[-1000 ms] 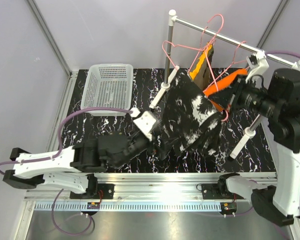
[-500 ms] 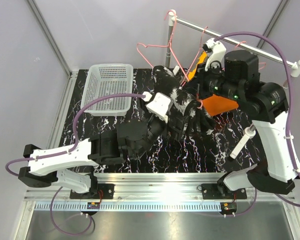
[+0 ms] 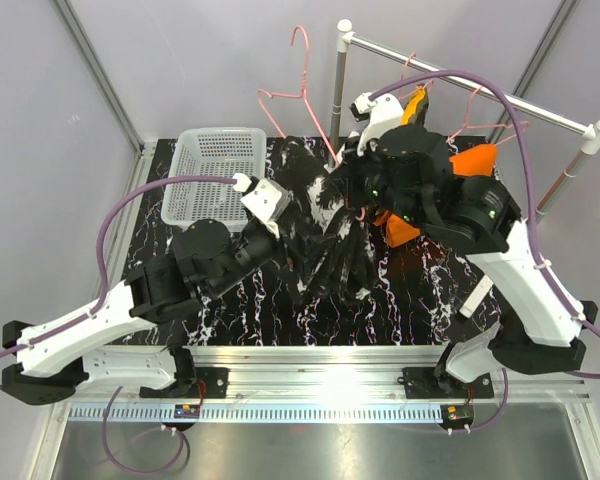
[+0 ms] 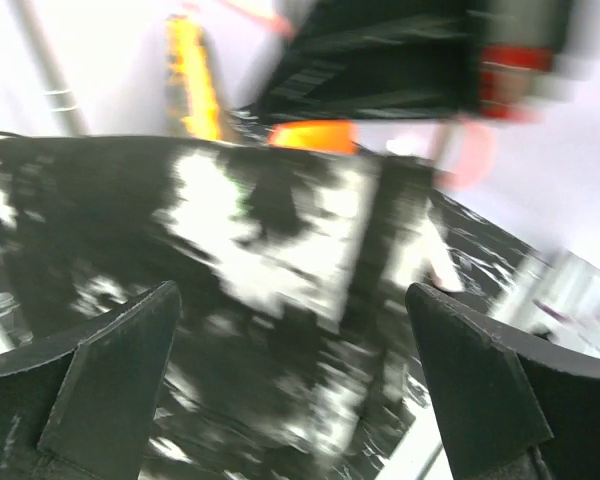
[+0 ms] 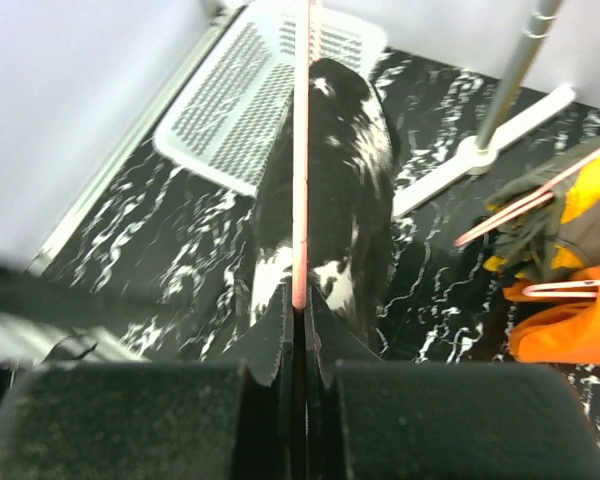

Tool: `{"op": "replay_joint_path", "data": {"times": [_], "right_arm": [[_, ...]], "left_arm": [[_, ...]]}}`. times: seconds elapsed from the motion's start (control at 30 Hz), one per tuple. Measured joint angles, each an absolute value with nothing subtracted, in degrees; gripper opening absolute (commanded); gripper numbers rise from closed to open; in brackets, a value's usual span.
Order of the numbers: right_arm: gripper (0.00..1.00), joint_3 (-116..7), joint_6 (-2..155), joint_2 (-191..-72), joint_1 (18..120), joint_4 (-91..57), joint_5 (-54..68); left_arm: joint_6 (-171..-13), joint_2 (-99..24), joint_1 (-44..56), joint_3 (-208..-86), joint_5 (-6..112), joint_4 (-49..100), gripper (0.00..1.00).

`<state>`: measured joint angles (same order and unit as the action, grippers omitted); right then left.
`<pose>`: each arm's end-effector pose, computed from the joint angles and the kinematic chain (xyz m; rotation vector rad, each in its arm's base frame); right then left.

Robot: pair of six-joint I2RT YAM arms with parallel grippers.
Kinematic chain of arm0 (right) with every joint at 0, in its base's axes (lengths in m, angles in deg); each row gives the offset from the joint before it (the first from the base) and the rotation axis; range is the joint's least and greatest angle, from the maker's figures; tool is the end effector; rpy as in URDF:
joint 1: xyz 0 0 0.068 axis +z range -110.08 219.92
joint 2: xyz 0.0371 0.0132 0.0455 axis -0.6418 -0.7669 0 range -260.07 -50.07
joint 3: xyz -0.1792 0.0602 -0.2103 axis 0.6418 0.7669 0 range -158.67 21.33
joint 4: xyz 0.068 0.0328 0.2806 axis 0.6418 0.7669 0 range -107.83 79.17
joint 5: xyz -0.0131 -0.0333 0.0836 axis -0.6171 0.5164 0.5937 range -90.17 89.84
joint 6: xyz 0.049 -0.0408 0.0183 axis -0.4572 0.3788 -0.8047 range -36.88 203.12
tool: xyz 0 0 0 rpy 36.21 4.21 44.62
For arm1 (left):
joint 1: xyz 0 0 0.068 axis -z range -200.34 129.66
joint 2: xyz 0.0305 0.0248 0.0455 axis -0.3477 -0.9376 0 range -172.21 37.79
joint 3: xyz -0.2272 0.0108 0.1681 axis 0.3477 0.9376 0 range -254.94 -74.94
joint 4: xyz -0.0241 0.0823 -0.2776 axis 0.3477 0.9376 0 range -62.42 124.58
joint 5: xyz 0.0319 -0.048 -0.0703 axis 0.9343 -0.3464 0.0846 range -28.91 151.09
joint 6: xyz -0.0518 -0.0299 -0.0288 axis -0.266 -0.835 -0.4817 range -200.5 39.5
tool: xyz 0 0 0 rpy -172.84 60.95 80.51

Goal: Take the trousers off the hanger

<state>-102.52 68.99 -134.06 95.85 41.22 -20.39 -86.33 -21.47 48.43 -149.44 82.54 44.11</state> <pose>0.1726 0.2226 0.5687 -0.4527 1.8607 0.4977 0.1094 -0.2289 0.4769 0.5865 1.5297 -0.7118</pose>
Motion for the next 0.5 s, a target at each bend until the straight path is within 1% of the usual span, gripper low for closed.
{"op": "replay_joint_path", "data": {"times": [0.1, 0.2, 0.23, 0.27, 0.33, 0.37, 0.43, 0.5], "right_arm": [[0.0, -103.2, 68.5, -136.2, 97.7, 40.7, -25.6], [0.0, -104.8, 68.5, -138.8, 100.4, 40.4, -30.0], [0.0, -105.3, 68.5, -139.6, 101.3, 40.3, -31.3], [0.0, -106.0, 68.5, -140.5, 102.2, 40.3, -32.8], [0.0, -107.4, 68.5, -142.0, 103.8, 40.3, -35.5], [0.0, -107.9, 68.5, -142.6, 104.4, 40.3, -36.7], [0.0, -108.9, 68.5, -143.4, 105.2, 40.3, -38.6], [0.0, -109.5, 68.5, -143.9, 105.8, 40.3, -40.2]], "left_arm": [[-86.3, -20.2, 48.4, -147.2, 77.6, 43.5, 0.99], [-86.3, -20.0, 48.4, -144.9, 76.6, 43.7, 0.99], [-86.3, -20.2, 48.4, -144.6, 76.9, 43.9, 0.96], [-86.3, -20.5, 48.5, -144.6, 77.5, 44.3, 0.95], [-86.0, -21.2, 48.4, -144.7, 79.2, 44.3, 0.9], [-85.9, -21.6, 48.4, -144.7, 80.2, 44.4, 0.84], [-85.5, -22.4, 48.4, -144.7, 82.6, 44.6, 0.77], [-85.2, -22.9, 48.4, -144.7, 84.4, 44.9, 0.68]]}}
